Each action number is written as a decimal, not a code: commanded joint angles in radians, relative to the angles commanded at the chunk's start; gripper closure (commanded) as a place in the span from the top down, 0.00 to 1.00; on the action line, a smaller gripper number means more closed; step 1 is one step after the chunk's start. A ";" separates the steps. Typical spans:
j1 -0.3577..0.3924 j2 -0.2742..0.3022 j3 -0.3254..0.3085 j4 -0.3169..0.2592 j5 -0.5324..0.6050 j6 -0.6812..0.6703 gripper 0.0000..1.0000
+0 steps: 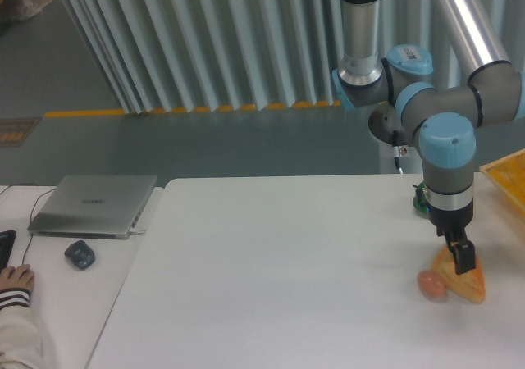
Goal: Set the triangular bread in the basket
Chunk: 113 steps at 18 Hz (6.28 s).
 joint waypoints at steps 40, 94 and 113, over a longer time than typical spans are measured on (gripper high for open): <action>-0.008 -0.061 -0.011 0.005 0.086 0.003 0.93; 0.330 0.057 0.163 -0.336 0.095 0.668 0.30; 0.385 0.057 0.126 -0.245 0.052 0.736 1.00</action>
